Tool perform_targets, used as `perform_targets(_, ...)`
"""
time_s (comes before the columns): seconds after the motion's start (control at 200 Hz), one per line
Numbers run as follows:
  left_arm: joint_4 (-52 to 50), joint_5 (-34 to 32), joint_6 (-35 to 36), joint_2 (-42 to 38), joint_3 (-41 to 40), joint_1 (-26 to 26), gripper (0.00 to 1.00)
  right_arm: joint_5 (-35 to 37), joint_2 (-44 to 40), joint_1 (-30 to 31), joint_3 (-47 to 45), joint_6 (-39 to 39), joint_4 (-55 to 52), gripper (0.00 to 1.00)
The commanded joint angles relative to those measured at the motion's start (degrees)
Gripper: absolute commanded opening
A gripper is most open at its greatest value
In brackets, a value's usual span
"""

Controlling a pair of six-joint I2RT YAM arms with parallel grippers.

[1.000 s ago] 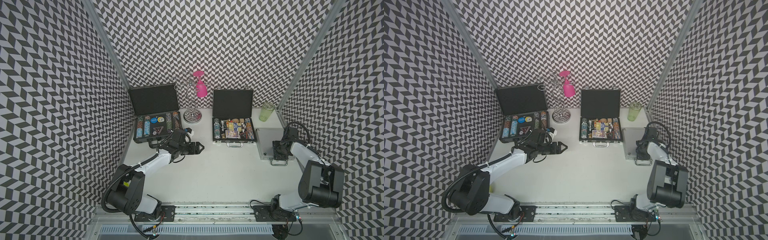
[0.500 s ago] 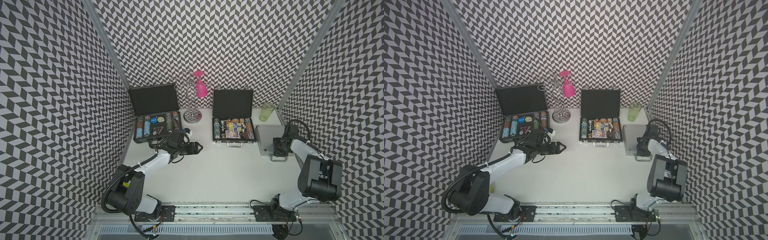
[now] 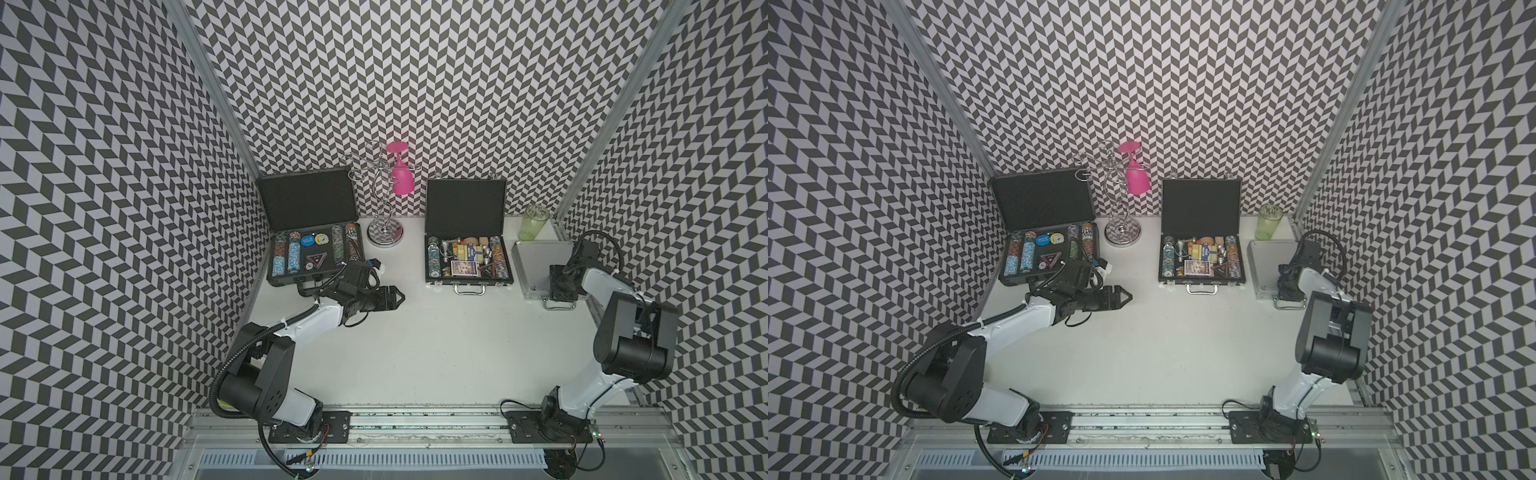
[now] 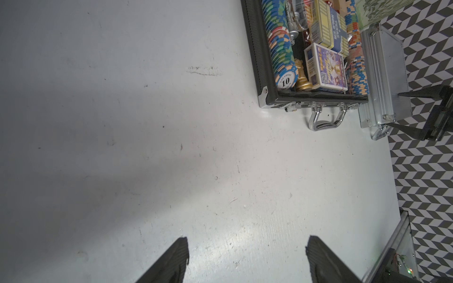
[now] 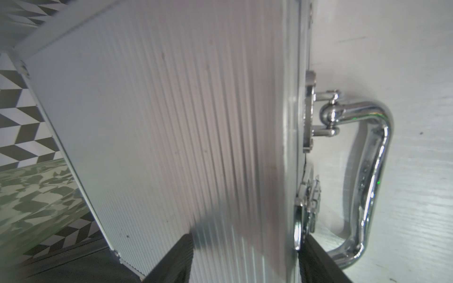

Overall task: Close the poker set cases
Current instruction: Move the poker set case to the center of the board.

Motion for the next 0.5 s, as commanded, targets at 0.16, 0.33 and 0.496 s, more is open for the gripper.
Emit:
perform_targets(0.16,-1.6,-1.6,0.7,-0.6,2.0,0.4,0.79,3.0,0.1,0.5,2.6,-7.0,-0.7,0.73)
perform_targets(0.33,-3.2,-2.6,1.1,-1.0,3.9,0.5,0.79,6.3,-7.0,4.8,1.0,-12.3,-2.0,0.74)
perform_targets(0.496,-4.4,-3.5,1.4,-0.5,6.0,1.3,0.79,12.1,-12.0,13.6,2.7,-19.9,-4.5,0.75)
